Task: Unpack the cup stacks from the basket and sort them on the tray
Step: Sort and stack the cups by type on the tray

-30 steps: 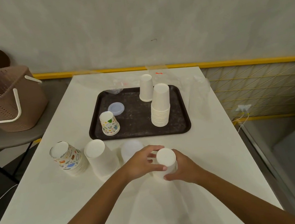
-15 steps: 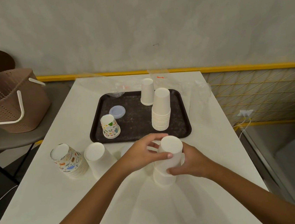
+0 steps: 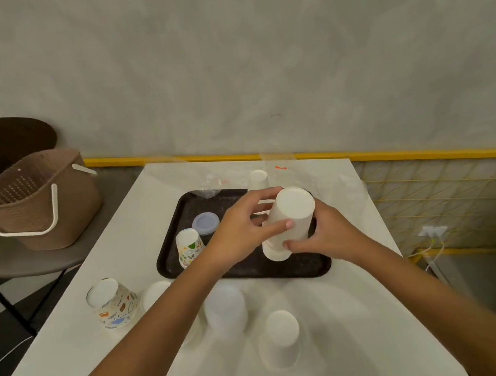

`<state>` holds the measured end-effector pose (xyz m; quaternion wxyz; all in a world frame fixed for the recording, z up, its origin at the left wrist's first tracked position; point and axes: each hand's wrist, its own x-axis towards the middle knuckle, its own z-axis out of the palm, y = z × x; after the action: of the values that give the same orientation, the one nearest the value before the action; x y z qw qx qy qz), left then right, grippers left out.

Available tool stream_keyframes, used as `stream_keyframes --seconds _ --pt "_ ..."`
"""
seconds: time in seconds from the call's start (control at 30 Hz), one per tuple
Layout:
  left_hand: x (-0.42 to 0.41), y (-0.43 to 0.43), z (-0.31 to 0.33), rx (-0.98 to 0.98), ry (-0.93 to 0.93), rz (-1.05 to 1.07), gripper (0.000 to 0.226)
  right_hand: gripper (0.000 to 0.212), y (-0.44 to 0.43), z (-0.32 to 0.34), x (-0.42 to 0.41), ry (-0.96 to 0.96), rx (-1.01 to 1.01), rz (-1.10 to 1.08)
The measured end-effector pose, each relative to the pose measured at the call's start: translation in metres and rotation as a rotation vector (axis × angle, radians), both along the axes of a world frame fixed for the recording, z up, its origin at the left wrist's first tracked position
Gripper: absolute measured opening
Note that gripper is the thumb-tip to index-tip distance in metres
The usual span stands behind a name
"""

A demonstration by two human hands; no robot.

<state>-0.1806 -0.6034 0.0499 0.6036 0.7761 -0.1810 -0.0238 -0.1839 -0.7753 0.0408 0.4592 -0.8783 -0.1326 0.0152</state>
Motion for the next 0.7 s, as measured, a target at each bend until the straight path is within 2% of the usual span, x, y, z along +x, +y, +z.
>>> stream_keyframes --seconds 0.13,0.23,0.4,0.7 --pt "0.029 -0.008 0.005 -0.061 0.014 0.079 0.05 0.076 0.0 0.003 0.041 -0.066 0.008 -0.044" --pt "0.05 -0.013 0.002 -0.015 0.021 0.124 0.051 0.078 0.002 -0.005 0.068 -0.07 -0.039 -0.094" --pt "0.076 -0.021 -0.014 0.123 0.085 0.179 0.054 0.082 0.004 -0.027 0.094 -0.023 -0.089 -0.125" --pt "0.088 -0.021 -0.05 0.174 0.279 0.146 0.049 0.077 0.004 -0.069 0.101 0.149 -0.052 -0.099"
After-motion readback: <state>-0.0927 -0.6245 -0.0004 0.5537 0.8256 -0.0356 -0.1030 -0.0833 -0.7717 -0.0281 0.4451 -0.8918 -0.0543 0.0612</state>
